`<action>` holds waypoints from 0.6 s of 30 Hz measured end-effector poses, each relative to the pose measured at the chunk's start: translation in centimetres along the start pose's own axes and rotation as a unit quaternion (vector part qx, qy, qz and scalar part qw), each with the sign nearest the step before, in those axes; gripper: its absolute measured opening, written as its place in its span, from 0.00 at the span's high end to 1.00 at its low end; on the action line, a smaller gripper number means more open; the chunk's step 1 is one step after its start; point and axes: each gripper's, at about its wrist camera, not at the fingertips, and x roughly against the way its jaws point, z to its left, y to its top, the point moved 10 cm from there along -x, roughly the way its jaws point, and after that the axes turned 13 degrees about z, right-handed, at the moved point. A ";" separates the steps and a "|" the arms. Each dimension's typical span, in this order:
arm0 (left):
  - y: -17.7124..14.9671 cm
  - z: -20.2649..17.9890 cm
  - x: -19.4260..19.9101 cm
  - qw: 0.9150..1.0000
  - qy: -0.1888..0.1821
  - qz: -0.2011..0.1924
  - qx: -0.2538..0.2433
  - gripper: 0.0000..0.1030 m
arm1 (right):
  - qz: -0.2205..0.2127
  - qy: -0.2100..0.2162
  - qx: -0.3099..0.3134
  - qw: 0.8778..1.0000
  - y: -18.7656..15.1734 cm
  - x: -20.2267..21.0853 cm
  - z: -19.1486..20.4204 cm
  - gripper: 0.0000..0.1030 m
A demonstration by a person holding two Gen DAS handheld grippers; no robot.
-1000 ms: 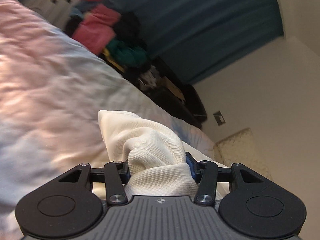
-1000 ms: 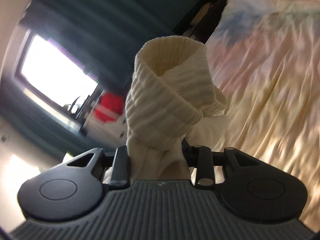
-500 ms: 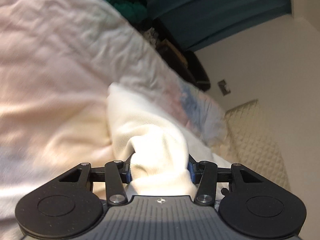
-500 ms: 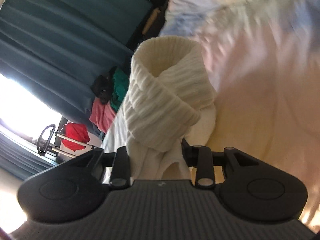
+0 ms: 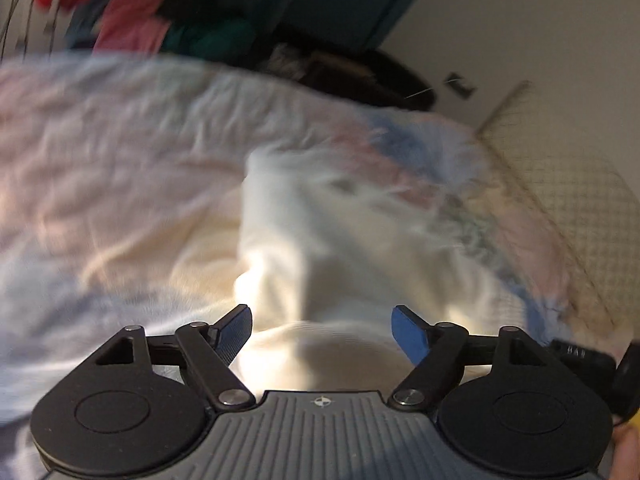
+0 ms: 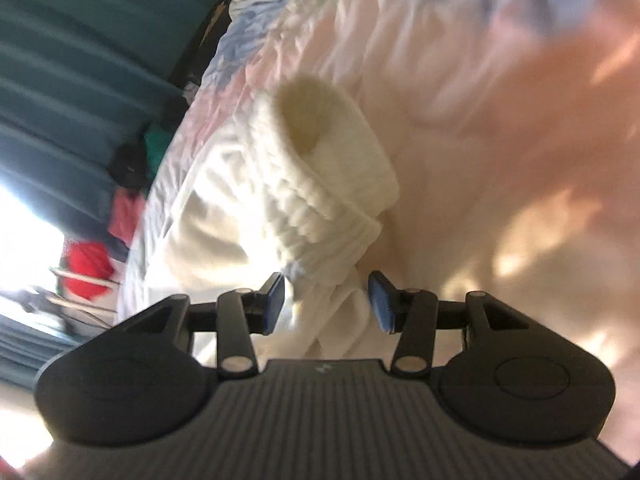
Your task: Fold clothes
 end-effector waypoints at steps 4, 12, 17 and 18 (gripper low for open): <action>-0.2 -3.9 6.6 0.998 0.027 -0.031 -0.047 0.18 | -0.025 -0.021 0.055 0.998 -1.0 5.9 2.9 0.52; -4.6 -10.4 19.4 0.985 0.068 -0.096 -0.123 0.00 | -0.079 -0.055 0.212 0.972 -5.2 15.8 9.7 0.50; -8.9 -12.6 25.7 0.975 0.094 -0.131 -0.155 0.00 | -0.109 -0.076 0.292 0.947 -10.7 20.5 12.2 0.26; -9.9 -12.7 26.6 0.972 0.104 -0.138 -0.161 0.00 | -0.114 -0.078 0.306 0.942 -11.7 21.1 12.6 0.18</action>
